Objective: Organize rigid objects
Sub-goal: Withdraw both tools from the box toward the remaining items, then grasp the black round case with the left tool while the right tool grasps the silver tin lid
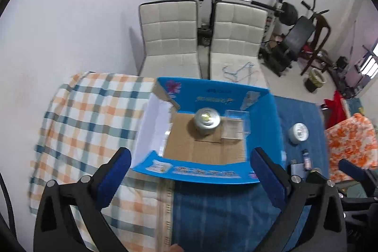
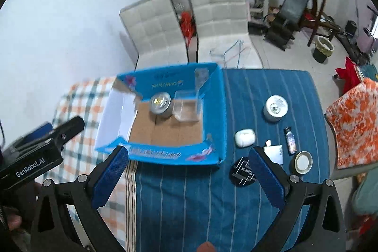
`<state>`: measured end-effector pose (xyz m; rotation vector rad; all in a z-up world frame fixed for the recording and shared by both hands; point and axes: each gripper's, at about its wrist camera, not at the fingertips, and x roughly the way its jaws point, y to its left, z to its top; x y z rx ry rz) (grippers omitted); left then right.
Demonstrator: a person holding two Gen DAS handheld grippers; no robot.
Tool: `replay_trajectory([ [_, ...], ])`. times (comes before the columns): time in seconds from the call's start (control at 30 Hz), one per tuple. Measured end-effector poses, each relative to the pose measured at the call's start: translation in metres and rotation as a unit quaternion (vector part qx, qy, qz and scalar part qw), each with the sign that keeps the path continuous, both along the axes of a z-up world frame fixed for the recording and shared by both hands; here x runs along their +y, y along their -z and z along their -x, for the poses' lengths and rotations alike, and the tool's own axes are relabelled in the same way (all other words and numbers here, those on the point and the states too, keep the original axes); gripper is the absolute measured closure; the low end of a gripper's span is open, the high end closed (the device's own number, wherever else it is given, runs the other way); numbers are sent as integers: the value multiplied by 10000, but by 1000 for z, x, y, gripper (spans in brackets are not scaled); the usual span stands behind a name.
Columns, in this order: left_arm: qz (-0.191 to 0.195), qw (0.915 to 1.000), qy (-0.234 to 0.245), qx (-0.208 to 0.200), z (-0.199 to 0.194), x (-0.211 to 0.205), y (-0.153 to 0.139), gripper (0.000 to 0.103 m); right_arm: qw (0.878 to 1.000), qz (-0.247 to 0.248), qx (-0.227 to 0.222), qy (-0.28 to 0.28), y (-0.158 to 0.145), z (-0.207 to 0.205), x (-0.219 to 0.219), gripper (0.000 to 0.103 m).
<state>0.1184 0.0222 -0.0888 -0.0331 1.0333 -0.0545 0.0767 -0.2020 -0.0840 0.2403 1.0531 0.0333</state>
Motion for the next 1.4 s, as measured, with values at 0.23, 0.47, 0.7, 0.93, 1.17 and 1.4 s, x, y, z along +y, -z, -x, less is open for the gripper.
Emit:
replay_trajectory([
  [0.23,486,9975,470,190,3,-54,20,0,9942,443,354,915,30,29,-101,0],
  [0.47,61,9915,1151,603,6,-147,74,0,9803,346,1217,1517,102,52,-194,0],
  [0.7,-332,9846,1359,1048,20,-219,141,0,9737,128,1702,1506,185,50,-236,0],
  [0.93,-566,9732,1169,1899,22,-258,225,0,9712,141,1982,1313,237,35,-249,0],
  [1.17,-756,9689,930,2164,7,-278,268,0,9701,146,2170,1074,274,6,-253,2],
  [1.4,-694,9692,888,2191,5,-281,283,29,9654,75,2433,940,298,-8,-246,34],
])
